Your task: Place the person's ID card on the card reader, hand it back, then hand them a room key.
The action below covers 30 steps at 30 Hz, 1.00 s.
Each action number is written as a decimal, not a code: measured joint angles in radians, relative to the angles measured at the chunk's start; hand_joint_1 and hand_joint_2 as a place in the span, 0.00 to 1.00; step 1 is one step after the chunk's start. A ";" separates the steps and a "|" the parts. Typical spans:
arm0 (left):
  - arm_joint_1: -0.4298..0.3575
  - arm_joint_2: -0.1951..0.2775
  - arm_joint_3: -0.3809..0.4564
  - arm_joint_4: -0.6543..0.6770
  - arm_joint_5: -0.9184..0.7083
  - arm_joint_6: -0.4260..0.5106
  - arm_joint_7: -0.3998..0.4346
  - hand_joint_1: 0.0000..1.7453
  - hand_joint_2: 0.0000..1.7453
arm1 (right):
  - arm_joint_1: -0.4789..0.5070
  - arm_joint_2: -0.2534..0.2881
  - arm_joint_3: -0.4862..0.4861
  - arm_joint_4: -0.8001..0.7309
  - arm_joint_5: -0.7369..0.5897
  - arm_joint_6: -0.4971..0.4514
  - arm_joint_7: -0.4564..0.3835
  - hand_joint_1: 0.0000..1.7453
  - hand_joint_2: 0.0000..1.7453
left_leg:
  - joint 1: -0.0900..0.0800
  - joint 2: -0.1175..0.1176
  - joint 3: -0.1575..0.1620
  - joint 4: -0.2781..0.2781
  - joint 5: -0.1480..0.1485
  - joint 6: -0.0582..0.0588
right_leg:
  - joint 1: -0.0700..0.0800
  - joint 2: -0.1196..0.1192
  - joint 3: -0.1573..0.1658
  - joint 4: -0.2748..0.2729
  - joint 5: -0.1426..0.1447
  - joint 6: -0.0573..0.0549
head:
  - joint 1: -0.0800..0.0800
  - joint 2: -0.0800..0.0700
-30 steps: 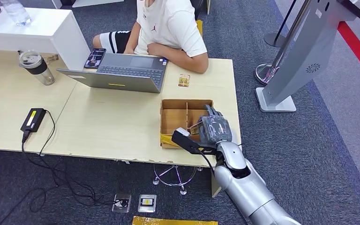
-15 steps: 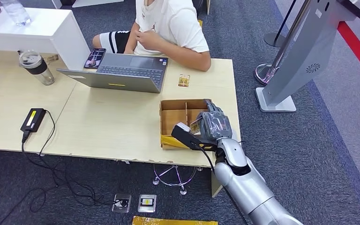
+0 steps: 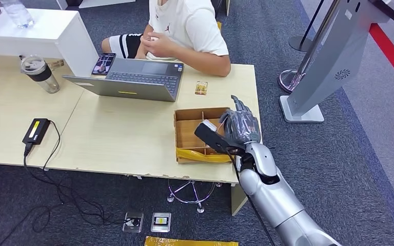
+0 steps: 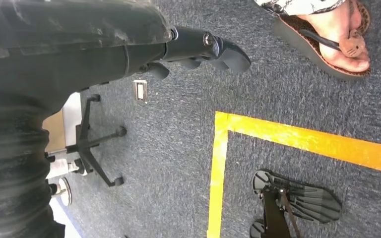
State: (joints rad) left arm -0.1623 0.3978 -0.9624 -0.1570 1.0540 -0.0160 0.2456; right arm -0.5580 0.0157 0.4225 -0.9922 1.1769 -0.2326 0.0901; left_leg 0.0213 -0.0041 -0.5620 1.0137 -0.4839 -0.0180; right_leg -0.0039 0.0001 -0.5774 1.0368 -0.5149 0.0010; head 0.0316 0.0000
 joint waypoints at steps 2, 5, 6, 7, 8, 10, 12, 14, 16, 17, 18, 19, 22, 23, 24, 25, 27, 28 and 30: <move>0.000 0.001 -0.004 0.000 0.001 -0.003 -0.004 0.00 1.00 | -0.004 -0.003 -0.010 -0.012 -0.015 -0.011 -0.010 1.00 1.00 | 0.000 0.000 0.000 0.000 0.000 0.000 | 0.000 0.000 0.000 0.000 0.000 0.000 | 0.000 0.000; 0.000 0.002 -0.014 0.000 0.002 -0.004 -0.007 0.00 1.00 | -0.008 -0.007 -0.022 -0.031 -0.033 -0.024 -0.022 1.00 1.00 | 0.000 0.000 0.000 0.000 0.000 0.000 | 0.000 0.000 0.000 0.000 0.000 0.000 | 0.000 0.000; 0.000 0.002 -0.018 0.000 0.003 -0.005 -0.008 0.00 1.00 | -0.009 -0.008 -0.027 -0.038 -0.038 -0.027 -0.025 1.00 1.00 | 0.000 0.000 0.000 0.000 0.000 0.000 | 0.000 0.000 0.000 0.000 0.000 0.000 | 0.000 0.000; -0.001 0.002 -0.021 0.000 0.004 -0.006 -0.009 0.00 1.00 | -0.010 -0.009 -0.030 -0.044 -0.044 -0.029 -0.028 1.00 1.00 | 0.000 0.000 0.000 0.000 0.000 0.000 | 0.000 0.000 0.000 0.000 0.000 0.000 | 0.000 0.000; -0.001 0.002 -0.025 0.000 0.005 -0.006 -0.009 0.00 1.00 | -0.011 -0.011 -0.034 -0.050 -0.050 -0.032 -0.031 1.00 1.00 | 0.000 0.000 0.000 0.000 0.000 0.000 | 0.000 0.000 0.000 0.000 0.000 0.000 | 0.000 0.000; -0.001 0.002 -0.028 0.000 0.008 -0.007 -0.010 0.00 1.00 | -0.012 -0.012 -0.038 -0.061 -0.060 -0.038 -0.035 1.00 1.00 | 0.000 0.000 0.000 0.000 0.000 0.000 | 0.000 0.000 0.000 0.000 0.000 0.000 | 0.000 0.000; -0.001 0.002 -0.032 0.000 0.011 -0.007 -0.011 0.00 1.00 | -0.012 -0.014 -0.043 -0.070 -0.069 -0.046 -0.040 1.00 1.00 | 0.000 0.000 0.000 0.000 0.000 0.000 | 0.000 0.000 0.000 0.000 0.000 0.000 | 0.000 0.000; -0.001 0.002 -0.036 0.000 0.013 -0.007 -0.011 0.00 1.00 | -0.012 -0.014 -0.048 -0.077 -0.083 -0.057 -0.049 1.00 1.00 | 0.000 0.000 0.000 0.000 0.000 0.000 | 0.000 0.000 0.000 0.000 0.000 0.000 | 0.000 0.000; -0.002 0.002 -0.041 0.000 0.016 -0.007 -0.012 0.00 1.00 | -0.013 -0.014 -0.054 -0.082 -0.113 -0.073 -0.068 1.00 1.00 | 0.000 0.000 0.000 0.000 0.000 0.000 | 0.000 0.000 0.000 0.000 0.000 0.000 | 0.000 0.000; -0.002 0.002 -0.045 0.000 0.017 -0.007 -0.012 0.00 1.00 | -0.014 -0.012 -0.057 -0.083 -0.137 -0.085 -0.083 1.00 1.00 | 0.000 0.000 0.000 0.000 0.000 0.000 | 0.000 0.000 0.000 0.000 0.000 0.000 | 0.000 0.000; -0.002 0.002 -0.048 0.000 0.019 -0.007 -0.013 0.00 1.00 | -0.016 -0.010 -0.060 -0.085 -0.167 -0.098 -0.101 1.00 1.00 | 0.000 0.000 0.000 0.000 0.000 0.000 | 0.000 0.000 0.000 0.000 0.000 0.000 | 0.000 0.000; -0.002 0.002 -0.050 0.000 0.021 -0.007 -0.014 0.00 1.00 | -0.019 -0.007 -0.062 -0.085 -0.199 -0.111 -0.121 1.00 1.00 | 0.000 0.000 0.000 0.000 0.000 0.000 | 0.000 0.000 0.000 0.000 0.000 0.000 | 0.000 0.000; -0.003 0.002 -0.053 0.000 0.024 -0.011 -0.019 0.00 1.00 | -0.030 0.007 -0.065 -0.085 -0.288 -0.143 -0.191 1.00 1.00 | 0.000 0.000 0.000 0.000 0.000 0.000 | 0.000 0.000 0.000 0.000 0.000 0.000 | 0.000 0.000; -0.004 0.002 -0.053 0.000 0.024 -0.013 -0.022 0.00 1.00 | -0.034 0.013 -0.065 -0.085 -0.313 -0.154 -0.216 1.00 1.00 | 0.000 0.000 0.000 0.000 0.000 0.000 | 0.000 0.000 0.000 0.000 0.000 0.000 | 0.000 0.000; -0.004 0.002 -0.055 0.000 0.024 -0.015 -0.025 0.00 1.00 | -0.038 0.019 -0.065 -0.085 -0.334 -0.164 -0.241 1.00 1.00 | 0.000 0.000 0.000 0.000 0.000 0.000 | 0.000 0.000 0.000 0.000 0.000 0.000 | 0.000 0.000; -0.005 0.002 -0.058 0.000 0.024 -0.017 -0.029 0.00 1.00 | -0.044 0.027 -0.065 -0.084 -0.353 -0.173 -0.269 1.00 1.00 | 0.000 0.000 0.000 0.000 0.000 0.000 | 0.000 0.000 0.000 0.000 0.000 0.000 | 0.000 0.000; -0.006 0.002 -0.067 0.000 0.024 -0.021 -0.035 0.00 1.00 | -0.059 0.047 -0.063 -0.081 -0.385 -0.184 -0.318 1.00 1.00 | 0.000 0.000 0.000 0.000 0.000 0.000 | 0.000 0.000 0.000 0.001 0.000 0.000 | 0.000 0.000; -0.007 0.002 -0.071 0.000 0.024 -0.023 -0.039 0.00 1.00 | -0.069 0.059 -0.061 -0.077 -0.398 -0.186 -0.337 1.00 1.00 | 0.000 0.000 0.000 0.000 0.000 0.000 | 0.000 0.000 0.000 0.001 0.000 0.000 | 0.000 0.000; -0.008 0.002 -0.076 0.000 0.023 -0.024 -0.045 0.00 1.00 | -0.089 0.082 -0.054 -0.066 -0.411 -0.187 -0.357 1.00 1.00 | 0.000 0.000 0.000 0.000 0.000 0.000 | 0.000 0.000 0.000 0.001 0.000 0.000 | 0.000 0.000</move>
State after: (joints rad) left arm -0.1703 0.3994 -1.0383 -0.1572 1.0774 -0.0398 0.2003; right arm -0.6466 0.0979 0.3689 -1.0586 0.7655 -0.4191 -0.2667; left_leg 0.0214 -0.0040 -0.5624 1.0136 -0.4838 -0.0181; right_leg -0.0038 0.0001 -0.5772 1.0376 -0.5148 0.0009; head 0.0315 0.0000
